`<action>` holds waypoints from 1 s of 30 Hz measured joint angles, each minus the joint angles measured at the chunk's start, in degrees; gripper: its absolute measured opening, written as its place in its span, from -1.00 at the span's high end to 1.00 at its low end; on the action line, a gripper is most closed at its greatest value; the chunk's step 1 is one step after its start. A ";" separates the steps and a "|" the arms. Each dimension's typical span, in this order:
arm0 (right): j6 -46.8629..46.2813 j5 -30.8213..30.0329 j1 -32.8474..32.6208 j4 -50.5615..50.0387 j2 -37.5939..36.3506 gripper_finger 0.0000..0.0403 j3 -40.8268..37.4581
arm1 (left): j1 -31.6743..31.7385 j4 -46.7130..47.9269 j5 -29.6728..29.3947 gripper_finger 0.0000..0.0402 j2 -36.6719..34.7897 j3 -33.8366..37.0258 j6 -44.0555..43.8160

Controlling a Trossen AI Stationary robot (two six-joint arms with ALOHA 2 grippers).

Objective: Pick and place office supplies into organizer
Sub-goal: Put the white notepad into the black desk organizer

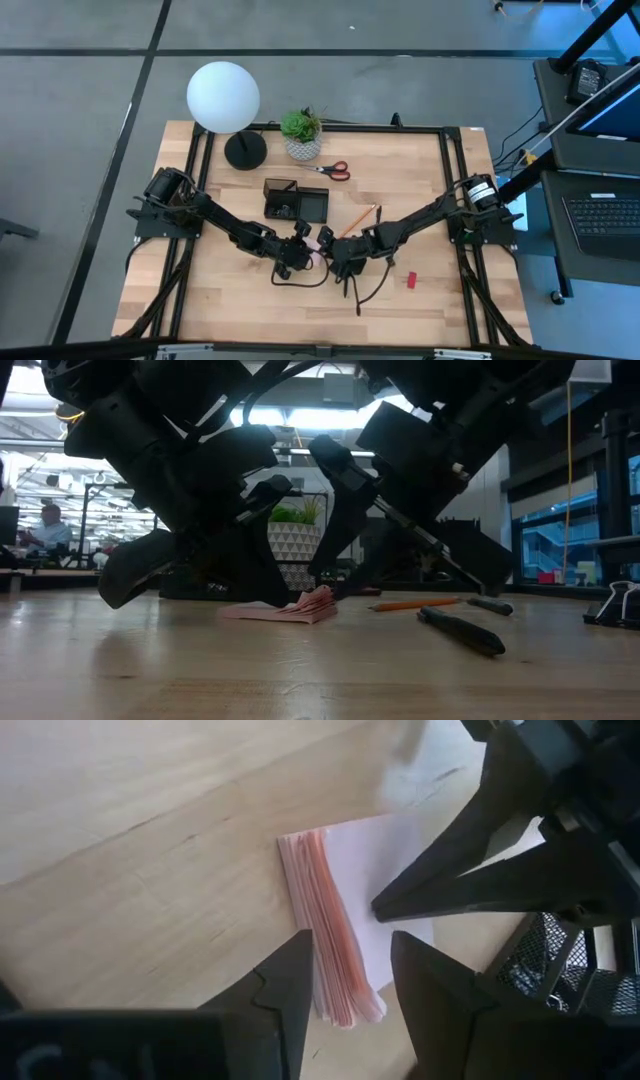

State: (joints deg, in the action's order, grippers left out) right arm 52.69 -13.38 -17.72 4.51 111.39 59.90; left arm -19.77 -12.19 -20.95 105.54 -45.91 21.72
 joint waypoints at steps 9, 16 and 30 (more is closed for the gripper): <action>-0.13 2.56 -0.02 0.45 1.37 0.30 -0.07 | 0.00 0.01 -0.02 0.98 0.00 0.00 0.00; -0.15 2.35 -0.04 1.35 2.73 0.34 0.07 | 0.00 0.20 -0.04 0.98 0.00 0.00 -0.16; -5.95 6.40 1.99 0.30 2.89 0.77 0.07 | 0.00 0.17 0.00 0.98 0.00 0.00 -0.11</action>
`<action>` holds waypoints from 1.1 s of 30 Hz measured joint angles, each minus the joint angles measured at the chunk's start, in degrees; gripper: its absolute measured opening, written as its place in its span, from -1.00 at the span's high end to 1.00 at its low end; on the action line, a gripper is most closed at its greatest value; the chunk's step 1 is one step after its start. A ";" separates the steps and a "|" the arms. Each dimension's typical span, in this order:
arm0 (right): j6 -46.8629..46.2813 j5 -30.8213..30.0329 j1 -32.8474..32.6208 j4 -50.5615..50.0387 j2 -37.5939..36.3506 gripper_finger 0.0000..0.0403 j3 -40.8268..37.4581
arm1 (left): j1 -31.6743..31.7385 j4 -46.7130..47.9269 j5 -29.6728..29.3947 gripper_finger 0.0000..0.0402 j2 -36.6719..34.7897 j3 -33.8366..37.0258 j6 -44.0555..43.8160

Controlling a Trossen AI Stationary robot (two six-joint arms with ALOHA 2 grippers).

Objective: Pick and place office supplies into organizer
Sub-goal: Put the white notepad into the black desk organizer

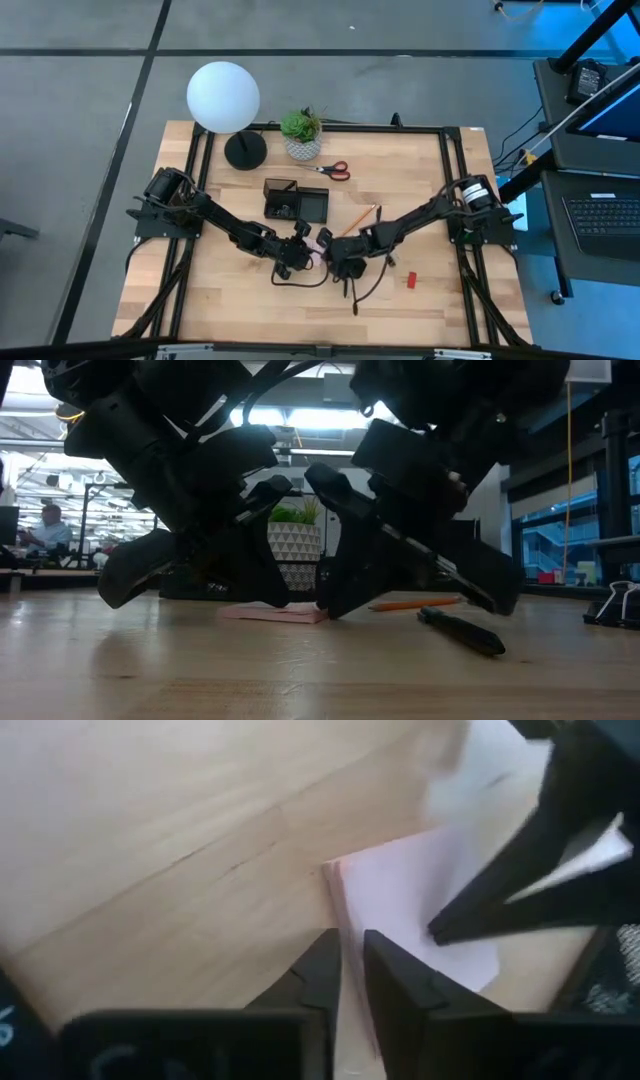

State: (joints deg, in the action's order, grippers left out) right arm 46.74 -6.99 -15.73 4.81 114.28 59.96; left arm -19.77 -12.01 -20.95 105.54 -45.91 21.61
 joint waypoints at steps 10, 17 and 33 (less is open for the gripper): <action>-14.10 5.64 2.96 -0.28 -0.04 0.98 0.02 | 0.04 0.13 -0.49 0.98 0.00 0.00 0.09; -18.62 8.57 4.14 -1.95 -0.05 0.98 0.11 | 0.04 0.04 -0.41 0.98 0.02 0.00 0.10; -18.23 7.94 4.23 -2.79 0.00 0.98 0.04 | -2.69 9.56 -7.51 0.93 -6.96 0.09 0.95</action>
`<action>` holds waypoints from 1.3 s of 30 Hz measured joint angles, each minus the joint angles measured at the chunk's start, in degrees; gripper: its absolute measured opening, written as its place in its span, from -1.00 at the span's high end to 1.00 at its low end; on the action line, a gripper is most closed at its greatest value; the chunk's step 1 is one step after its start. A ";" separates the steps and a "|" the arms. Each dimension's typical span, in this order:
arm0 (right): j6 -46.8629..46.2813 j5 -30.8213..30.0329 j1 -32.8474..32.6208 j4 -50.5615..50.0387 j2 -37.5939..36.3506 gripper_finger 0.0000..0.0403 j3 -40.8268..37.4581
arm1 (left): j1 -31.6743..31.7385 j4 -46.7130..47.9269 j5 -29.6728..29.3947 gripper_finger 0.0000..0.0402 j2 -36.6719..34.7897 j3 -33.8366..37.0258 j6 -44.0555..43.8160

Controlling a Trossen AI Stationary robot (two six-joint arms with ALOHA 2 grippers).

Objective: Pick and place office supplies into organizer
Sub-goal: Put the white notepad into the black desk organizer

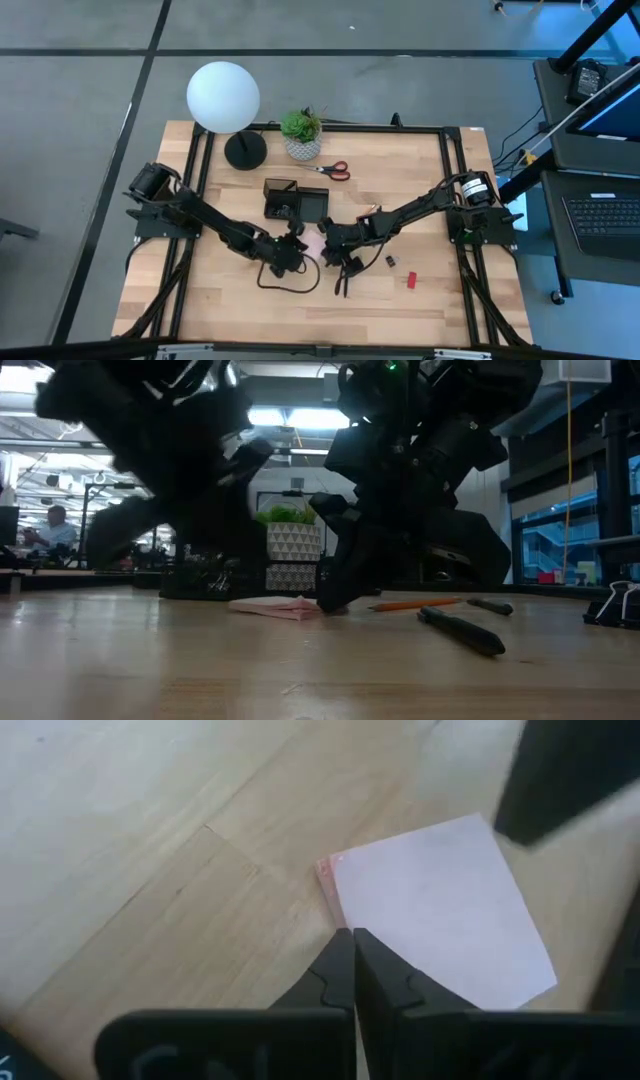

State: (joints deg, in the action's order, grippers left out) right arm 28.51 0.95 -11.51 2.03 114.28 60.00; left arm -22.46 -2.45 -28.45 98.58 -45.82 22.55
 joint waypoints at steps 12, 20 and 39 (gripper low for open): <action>0.02 0.16 -0.04 0.04 0.00 0.98 -0.06 | -0.07 12.39 -4.00 0.67 2.29 -0.11 4.84; 0.16 0.17 -0.04 0.04 0.00 0.98 -0.06 | -0.64 8.26 -5.37 0.51 3.72 -0.12 14.03; 0.22 0.35 -0.09 -0.51 -0.04 0.98 -0.19 | -0.68 0.04 -2.76 0.47 6.72 -0.09 15.84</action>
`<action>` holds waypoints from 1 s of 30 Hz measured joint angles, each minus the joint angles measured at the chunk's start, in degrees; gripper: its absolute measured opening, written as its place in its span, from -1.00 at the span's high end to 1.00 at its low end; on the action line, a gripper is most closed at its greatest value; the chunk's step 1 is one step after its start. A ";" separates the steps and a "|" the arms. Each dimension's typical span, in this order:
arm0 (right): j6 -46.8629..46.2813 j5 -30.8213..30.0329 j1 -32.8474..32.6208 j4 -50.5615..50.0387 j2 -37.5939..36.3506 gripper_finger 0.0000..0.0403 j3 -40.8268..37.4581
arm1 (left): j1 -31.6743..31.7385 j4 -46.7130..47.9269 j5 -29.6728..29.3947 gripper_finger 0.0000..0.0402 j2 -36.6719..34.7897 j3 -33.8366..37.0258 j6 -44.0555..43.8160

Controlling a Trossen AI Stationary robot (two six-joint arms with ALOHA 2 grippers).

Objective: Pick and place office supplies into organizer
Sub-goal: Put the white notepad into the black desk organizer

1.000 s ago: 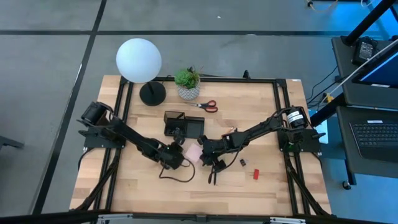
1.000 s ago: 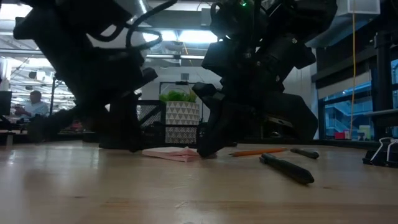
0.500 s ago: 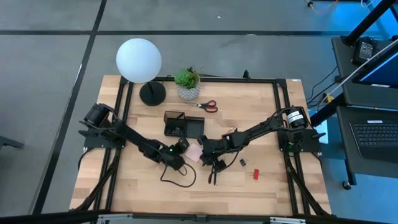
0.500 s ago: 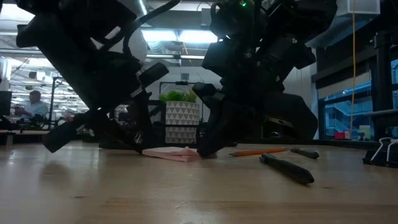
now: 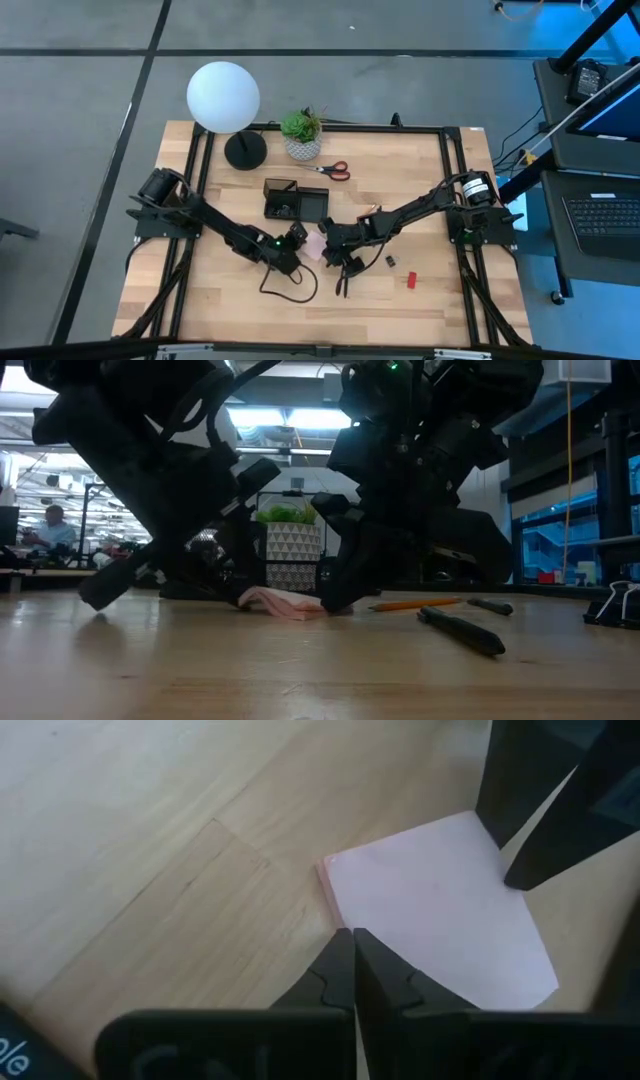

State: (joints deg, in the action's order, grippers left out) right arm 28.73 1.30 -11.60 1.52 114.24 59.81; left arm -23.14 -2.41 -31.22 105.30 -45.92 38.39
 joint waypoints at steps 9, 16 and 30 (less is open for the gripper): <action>0.02 0.02 0.00 -0.11 0.00 0.98 0.02 | -0.28 -5.01 1.38 0.47 0.24 -0.02 -2.14; 0.02 0.04 -0.02 -0.17 0.00 0.98 0.02 | -0.32 -8.64 3.85 0.47 0.45 0.05 -8.07; 0.02 0.00 -0.02 -0.15 0.00 0.98 0.07 | -0.85 -4.49 4.21 0.38 0.11 -0.17 -14.13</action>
State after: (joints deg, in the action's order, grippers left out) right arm 28.75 1.30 -11.62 1.37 114.24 59.88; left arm -23.99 -6.90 -27.00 105.41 -46.09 24.26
